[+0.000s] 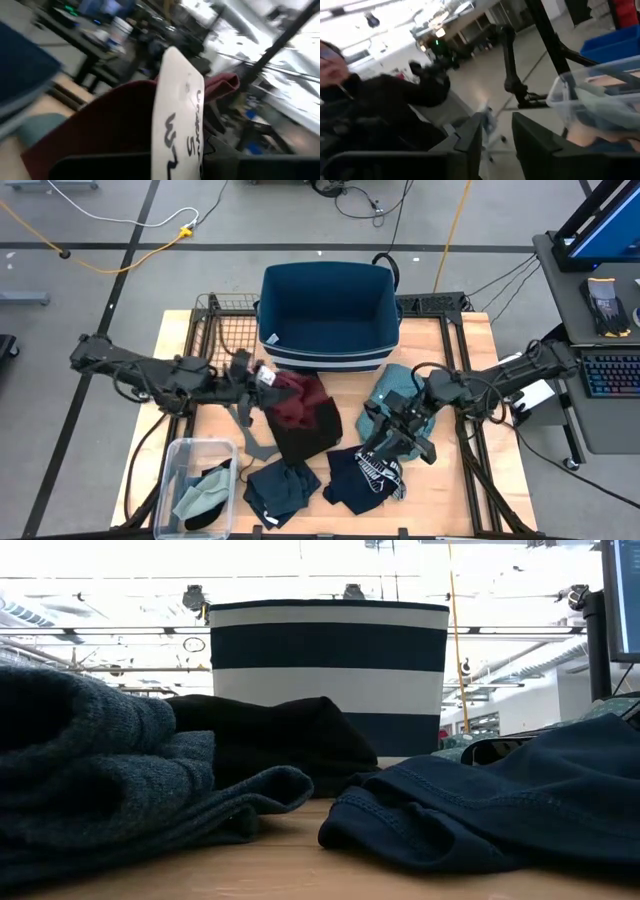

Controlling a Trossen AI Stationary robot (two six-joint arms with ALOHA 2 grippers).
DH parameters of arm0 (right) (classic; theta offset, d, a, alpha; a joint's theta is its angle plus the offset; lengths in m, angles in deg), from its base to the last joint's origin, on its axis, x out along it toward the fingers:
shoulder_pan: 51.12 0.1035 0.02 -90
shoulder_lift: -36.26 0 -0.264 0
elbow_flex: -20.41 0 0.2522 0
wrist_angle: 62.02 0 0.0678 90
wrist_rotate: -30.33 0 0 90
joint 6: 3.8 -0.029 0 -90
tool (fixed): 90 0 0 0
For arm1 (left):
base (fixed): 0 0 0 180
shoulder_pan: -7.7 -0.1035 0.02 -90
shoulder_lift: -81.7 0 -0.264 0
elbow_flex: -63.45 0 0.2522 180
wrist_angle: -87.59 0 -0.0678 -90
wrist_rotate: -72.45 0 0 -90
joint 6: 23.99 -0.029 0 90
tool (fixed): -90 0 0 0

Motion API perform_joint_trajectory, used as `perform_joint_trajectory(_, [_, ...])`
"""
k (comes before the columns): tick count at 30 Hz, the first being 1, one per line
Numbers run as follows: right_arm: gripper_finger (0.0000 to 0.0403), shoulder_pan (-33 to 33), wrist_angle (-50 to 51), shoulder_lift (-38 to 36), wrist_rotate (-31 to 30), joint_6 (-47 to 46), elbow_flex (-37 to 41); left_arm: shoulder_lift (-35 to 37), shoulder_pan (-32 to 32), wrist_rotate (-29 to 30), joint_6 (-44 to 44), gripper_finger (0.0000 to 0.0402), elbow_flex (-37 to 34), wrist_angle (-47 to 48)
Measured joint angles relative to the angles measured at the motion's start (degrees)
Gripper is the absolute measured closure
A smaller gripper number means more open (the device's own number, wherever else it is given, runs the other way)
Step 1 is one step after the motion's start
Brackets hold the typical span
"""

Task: Pick & Place Cloths
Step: Put the red underwear into the gold wire basket

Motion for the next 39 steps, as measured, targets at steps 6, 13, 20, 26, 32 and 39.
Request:
perform_joint_trajectory(6, [0.0383, -0.1, 5.3, -1.4, 0.3, 4.8, 0.0, 5.6, 1.4, 11.3, -3.1, 0.0400, 0.0, 4.1])
perform_joint_trajectory(13, [0.0401, -1.6, 8.8, -3.0, 0.3, 8.7, 0.0, 11.9, 1.6, 19.5, -10.4, 0.0400, 0.0, 4.6])
perform_joint_trajectory(20, [0.0402, -5.3, 9.9, -3.8, 0.3, 11.7, 0.0, 15.9, 1.6, 32.3, -22.1, 0.0400, 0.0, 4.6])
perform_joint_trajectory(26, [0.0402, -9.4, 10.7, -3.9, 0.4, 12.8, 0.0, 17.4, 0.8, 48.3, -33.9, 0.0400, 0.0, 4.5])
perform_joint_trajectory(32, [0.0403, -13.6, 10.9, -3.9, 0.4, 13.2, 0.0, 17.1, -2.5, 59.7, -44.4, 0.0400, 0.0, 4.5])
perform_joint_trajectory(39, [0.0403, -16.2, 10.9, -3.9, 0.5, 13.2, 0.0, 16.7, -8.7, 65.2, -46.7, 0.0400, 0.0, 9.5])
